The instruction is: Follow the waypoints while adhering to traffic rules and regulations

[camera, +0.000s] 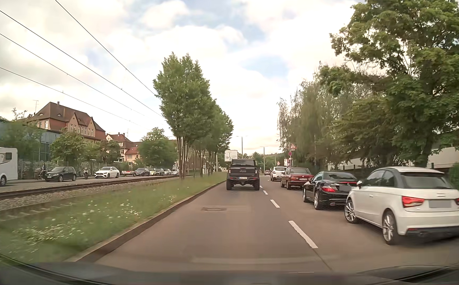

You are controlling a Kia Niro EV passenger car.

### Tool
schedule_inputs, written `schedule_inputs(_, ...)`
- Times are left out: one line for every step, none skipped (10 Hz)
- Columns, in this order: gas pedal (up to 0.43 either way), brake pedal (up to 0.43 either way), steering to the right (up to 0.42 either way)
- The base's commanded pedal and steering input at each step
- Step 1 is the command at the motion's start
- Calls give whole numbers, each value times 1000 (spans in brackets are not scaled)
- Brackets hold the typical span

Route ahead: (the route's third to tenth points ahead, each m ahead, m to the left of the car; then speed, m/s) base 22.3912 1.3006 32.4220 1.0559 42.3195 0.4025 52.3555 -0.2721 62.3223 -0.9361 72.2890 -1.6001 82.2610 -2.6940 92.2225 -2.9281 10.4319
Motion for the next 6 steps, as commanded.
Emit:
schedule_inputs(87,0,5)
schedule_inputs(87,0,5)
schedule_inputs(87,0,6)
schedule_inputs(87,0,6)
schedule_inputs(87,0,6)
schedule_inputs(87,0,6)
